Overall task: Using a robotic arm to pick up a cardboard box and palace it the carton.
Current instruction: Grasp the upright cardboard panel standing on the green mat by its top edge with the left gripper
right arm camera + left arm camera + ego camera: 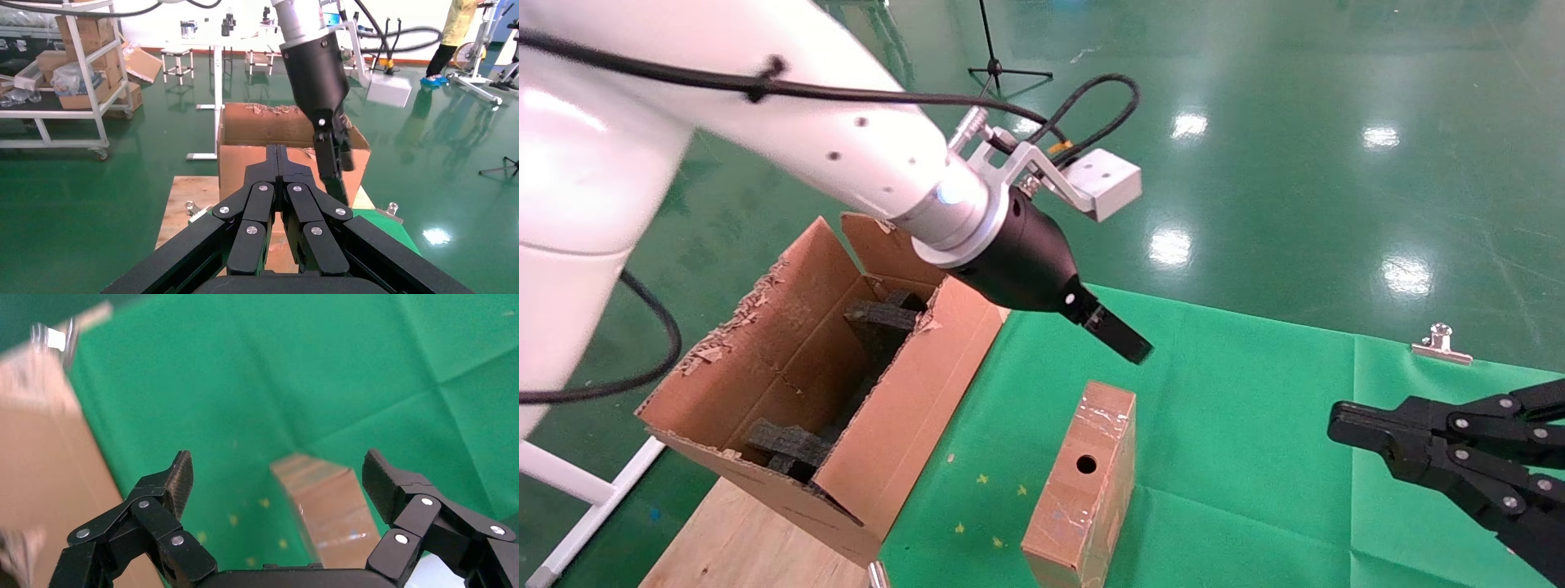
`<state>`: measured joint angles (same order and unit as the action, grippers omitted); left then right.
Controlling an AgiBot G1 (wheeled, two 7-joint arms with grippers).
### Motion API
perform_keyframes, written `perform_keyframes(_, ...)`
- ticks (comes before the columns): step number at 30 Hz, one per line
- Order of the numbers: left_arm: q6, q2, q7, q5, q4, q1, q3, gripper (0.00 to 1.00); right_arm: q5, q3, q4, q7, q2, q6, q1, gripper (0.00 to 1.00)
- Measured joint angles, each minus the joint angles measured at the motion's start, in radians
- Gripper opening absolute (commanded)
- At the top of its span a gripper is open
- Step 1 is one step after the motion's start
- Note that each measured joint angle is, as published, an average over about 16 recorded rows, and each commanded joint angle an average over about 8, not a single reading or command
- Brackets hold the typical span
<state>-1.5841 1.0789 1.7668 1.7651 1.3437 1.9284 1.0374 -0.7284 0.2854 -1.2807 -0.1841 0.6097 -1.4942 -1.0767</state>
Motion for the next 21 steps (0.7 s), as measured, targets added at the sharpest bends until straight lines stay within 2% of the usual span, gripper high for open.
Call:
perform_keyframes(4,0.001,0.026,0.148,-0.049,0.003,0.052,0.109,1.0,0.0,0.0,0.0,0.0,0.0,0.0,0.0,0.0)
perform_keyframes(8,0.01,0.045,0.243,-0.114,0.007,0.089,0.195,1.0,0.0,0.001,0.0,0.0,0.0,0.0,0.0,0.0)
perform_keyframes(13,0.03,0.063,0.297,-0.162,0.01,0.105,0.271,1.0,0.001,0.001,0.0,0.0,0.0,0.0,0.0,0.0)
perform_keyframes(21,0.058,0.078,0.333,-0.166,0.011,0.086,0.353,1.0,0.001,0.001,0.0,0.001,-0.001,0.001,0.0,0.0)
